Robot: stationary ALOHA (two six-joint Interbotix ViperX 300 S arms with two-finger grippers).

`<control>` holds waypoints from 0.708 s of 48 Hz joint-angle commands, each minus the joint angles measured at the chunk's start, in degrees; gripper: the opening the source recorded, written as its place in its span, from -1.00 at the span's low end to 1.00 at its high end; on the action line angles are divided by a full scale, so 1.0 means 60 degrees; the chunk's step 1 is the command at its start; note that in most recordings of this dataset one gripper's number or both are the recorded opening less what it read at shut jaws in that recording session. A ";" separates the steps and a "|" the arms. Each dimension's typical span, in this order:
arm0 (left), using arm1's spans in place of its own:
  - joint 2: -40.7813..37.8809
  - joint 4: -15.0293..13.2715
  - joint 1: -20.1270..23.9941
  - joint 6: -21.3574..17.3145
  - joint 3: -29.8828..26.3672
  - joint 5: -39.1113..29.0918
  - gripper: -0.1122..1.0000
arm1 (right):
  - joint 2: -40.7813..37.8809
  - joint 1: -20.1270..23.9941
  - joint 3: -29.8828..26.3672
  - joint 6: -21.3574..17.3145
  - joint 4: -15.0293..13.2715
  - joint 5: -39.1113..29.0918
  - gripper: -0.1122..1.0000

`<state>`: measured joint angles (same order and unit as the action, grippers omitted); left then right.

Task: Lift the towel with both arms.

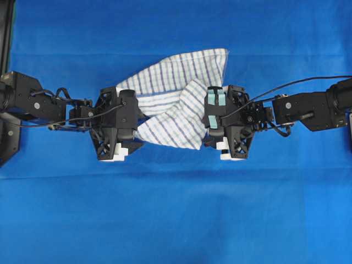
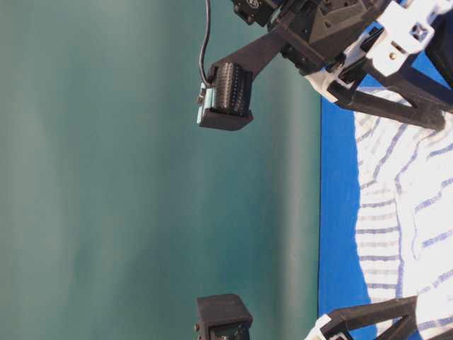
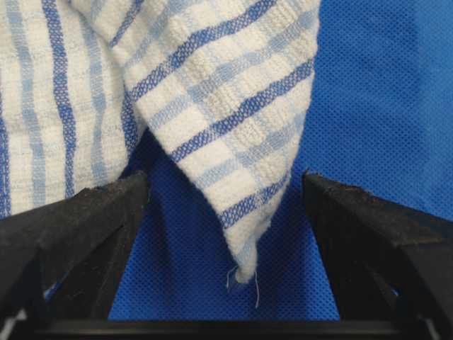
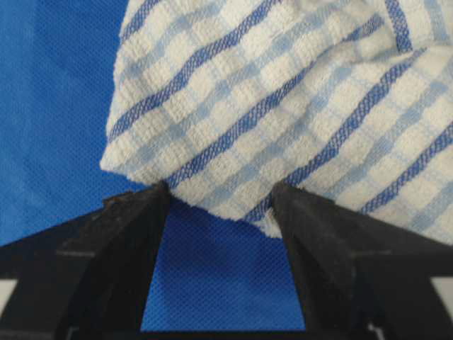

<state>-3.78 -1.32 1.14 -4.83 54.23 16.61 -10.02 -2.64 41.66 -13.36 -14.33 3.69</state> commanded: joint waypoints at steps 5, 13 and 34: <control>0.0073 -0.0015 -0.0015 0.0000 -0.0176 -0.0073 0.72 | 0.0132 -0.0073 -0.0161 -0.0015 0.0015 0.0059 0.33; 0.0073 -0.0015 -0.0015 -0.0015 -0.0190 -0.0498 -0.10 | 0.0132 -0.0190 -0.0146 0.0000 -0.0015 -0.0029 -0.19; 0.0688 -0.0015 0.0176 -0.0088 -0.0205 -0.0791 -0.76 | 0.0425 -0.0205 -0.0161 -0.0015 -0.0015 -0.0117 -0.74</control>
<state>-2.11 -1.32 1.76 -5.45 53.70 12.30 -9.76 -3.96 41.57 -13.36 -14.33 3.08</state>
